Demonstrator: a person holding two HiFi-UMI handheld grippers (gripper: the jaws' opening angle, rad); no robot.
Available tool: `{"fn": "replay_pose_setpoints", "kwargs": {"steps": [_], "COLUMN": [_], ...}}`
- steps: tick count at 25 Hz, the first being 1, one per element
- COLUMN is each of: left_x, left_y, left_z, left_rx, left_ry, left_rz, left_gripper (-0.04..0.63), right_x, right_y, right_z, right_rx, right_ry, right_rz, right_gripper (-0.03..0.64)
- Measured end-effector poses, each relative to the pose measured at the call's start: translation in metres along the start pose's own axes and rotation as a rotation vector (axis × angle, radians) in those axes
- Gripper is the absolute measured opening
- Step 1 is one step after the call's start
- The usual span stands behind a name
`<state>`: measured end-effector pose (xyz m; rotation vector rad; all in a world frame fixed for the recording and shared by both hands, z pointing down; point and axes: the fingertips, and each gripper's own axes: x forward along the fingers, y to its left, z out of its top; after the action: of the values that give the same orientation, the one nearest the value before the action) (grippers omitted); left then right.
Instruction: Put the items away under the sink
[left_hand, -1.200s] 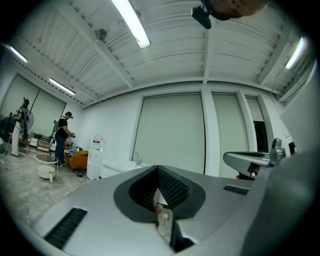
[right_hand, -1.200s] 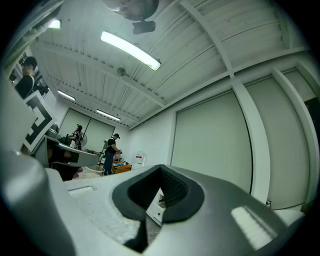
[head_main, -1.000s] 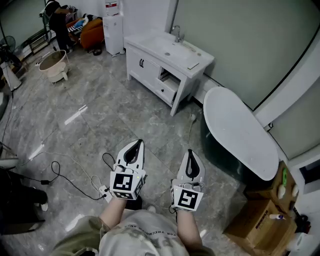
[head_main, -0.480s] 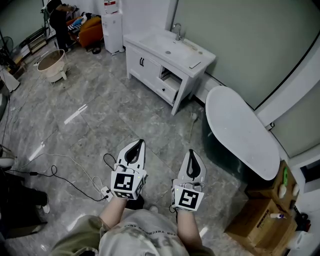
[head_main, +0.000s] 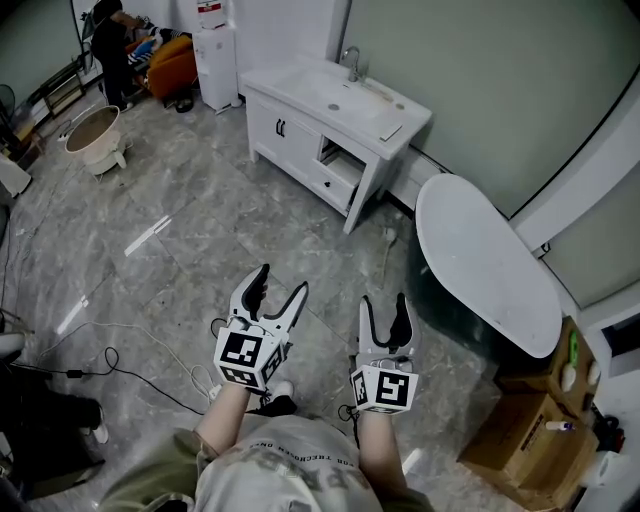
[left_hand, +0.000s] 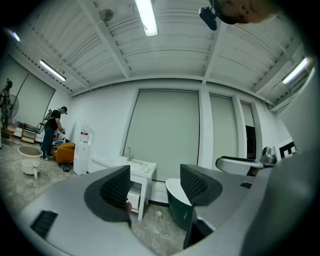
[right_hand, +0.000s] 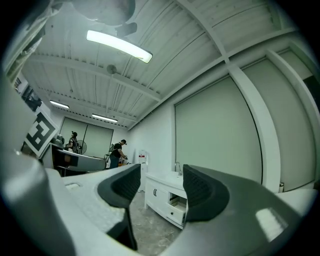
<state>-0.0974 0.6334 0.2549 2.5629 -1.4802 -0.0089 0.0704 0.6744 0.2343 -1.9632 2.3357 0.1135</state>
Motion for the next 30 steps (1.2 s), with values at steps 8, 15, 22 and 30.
{"fn": "replay_pose_setpoints", "kwargs": {"steps": [8,15,22,30], "left_x": [0.021,0.048,0.096,0.185], "left_y": [0.039,0.059,0.078,0.089], "left_z": [-0.008,-0.013,-0.021,-0.013], "left_rx": [-0.012,-0.017,-0.009,-0.009], "left_ry": [0.075,0.087,0.106,0.108], "left_rz": [-0.027,-0.021,0.008,0.046], "left_gripper": [0.302,0.302,0.302,0.302], "right_x": [0.037,0.064,0.118,0.199], "right_y": [0.018,0.007,-0.017,-0.078], "right_z": [-0.010,-0.023,-0.047,-0.064], "right_rx": [-0.010,0.005,0.038,0.069], "right_ry": [0.027,0.057,0.084,0.103], "right_rz": [-0.014,-0.037,-0.027,-0.005], "right_gripper": [0.255,0.255,0.255,0.255]}}
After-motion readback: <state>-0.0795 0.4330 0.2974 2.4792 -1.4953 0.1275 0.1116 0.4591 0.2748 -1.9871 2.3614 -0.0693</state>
